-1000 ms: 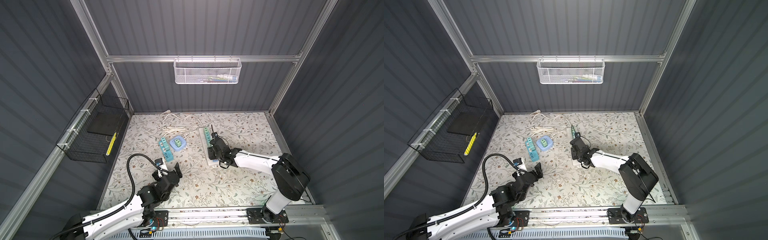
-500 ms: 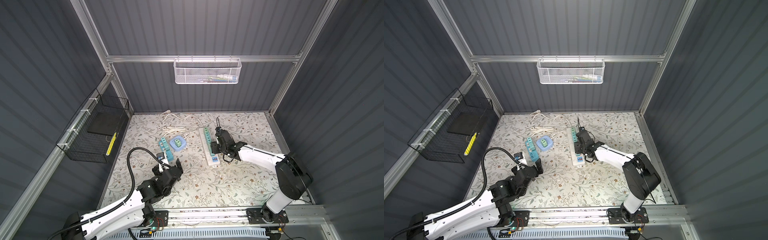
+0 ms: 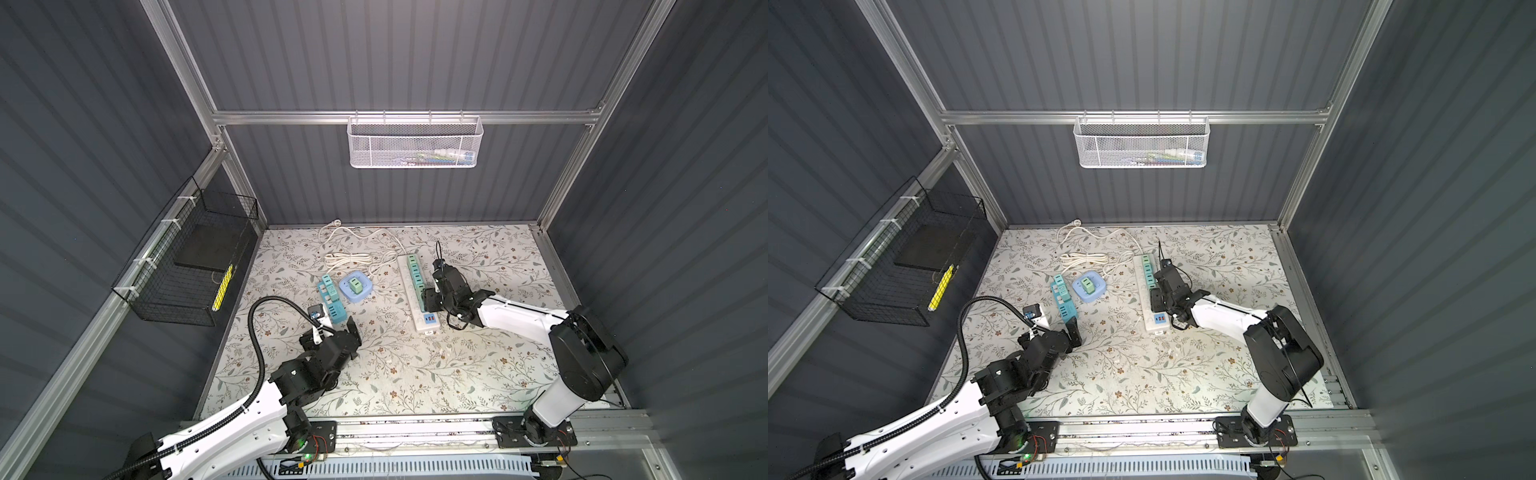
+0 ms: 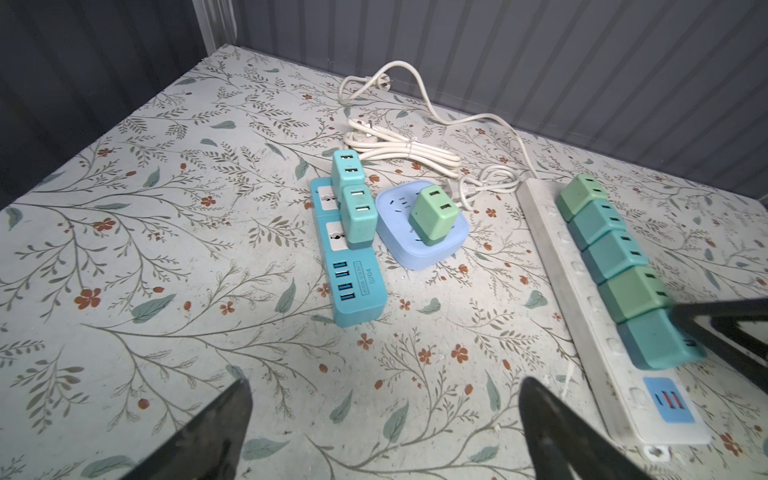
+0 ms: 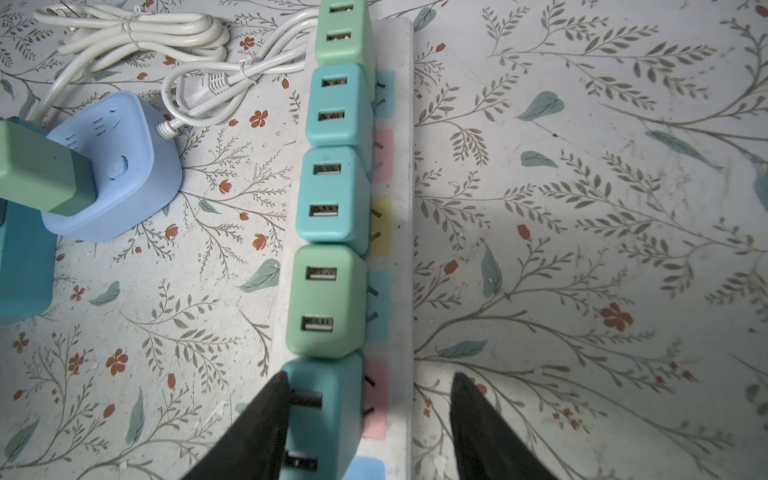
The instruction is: Insert the plug
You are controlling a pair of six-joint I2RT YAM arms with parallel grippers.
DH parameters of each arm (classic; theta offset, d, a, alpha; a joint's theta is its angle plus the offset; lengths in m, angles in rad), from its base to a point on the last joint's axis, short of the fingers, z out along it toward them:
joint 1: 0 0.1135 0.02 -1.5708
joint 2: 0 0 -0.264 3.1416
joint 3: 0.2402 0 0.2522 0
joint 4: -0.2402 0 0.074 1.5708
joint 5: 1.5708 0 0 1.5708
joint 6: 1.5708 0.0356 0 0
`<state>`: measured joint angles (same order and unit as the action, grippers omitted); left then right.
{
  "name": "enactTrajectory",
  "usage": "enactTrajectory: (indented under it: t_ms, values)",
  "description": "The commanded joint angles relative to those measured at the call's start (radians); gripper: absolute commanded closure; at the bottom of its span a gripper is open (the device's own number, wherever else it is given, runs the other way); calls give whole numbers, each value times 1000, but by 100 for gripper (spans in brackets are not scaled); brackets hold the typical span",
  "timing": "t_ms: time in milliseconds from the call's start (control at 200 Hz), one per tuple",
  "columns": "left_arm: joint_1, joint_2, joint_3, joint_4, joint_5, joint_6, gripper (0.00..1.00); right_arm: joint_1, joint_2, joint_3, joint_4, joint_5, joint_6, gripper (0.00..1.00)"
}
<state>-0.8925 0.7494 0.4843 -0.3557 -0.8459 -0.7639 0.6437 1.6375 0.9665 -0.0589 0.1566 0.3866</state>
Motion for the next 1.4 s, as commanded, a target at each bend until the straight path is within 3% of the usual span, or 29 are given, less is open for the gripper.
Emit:
enactTrajectory:
  t_ms: [0, 135, 270, 375, 405, 480, 525, 590, 815, 1041, 1166, 1396]
  values:
    - [116, 53, 67, 4, 114, 49, 0, 2, -63, -1, -55, -10, -8, 34]
    - [364, 172, 113, 13, 317, 16, 0, 1, -109, 15, -78, -3, -26, 29]
    - [566, 267, 120, 133, 546, -4, 3, 0, -152, -2, -79, 6, -40, 25]
    - [684, 333, 146, 184, 651, -33, 16, 0, -182, -21, -80, 6, -50, 23]
    - [712, 351, 148, 202, 679, -42, 22, 0, -190, -27, -80, 9, -53, 23]
    - [764, 390, 152, 229, 712, -73, 50, 0, -213, -42, -76, 12, -60, 22]
    - [783, 417, 153, 240, 716, -92, 74, 0, -227, -51, -77, 15, -61, 22]
    - [811, 468, 163, 242, 716, -121, 100, 0, -245, -62, -73, 16, -64, 22]
    - [850, 739, 238, 339, 776, -128, 100, -17, -319, -108, -68, 32, -61, 21]
    - [844, 866, 278, 446, 847, -80, 100, -62, -406, -164, -77, 31, -50, 20]
    - [807, 932, 313, 478, 903, -47, 100, -85, -442, -179, -83, 34, -51, 20]
    - [681, 953, 350, 492, 852, -20, 100, -110, -478, -181, -102, 36, -57, 20]
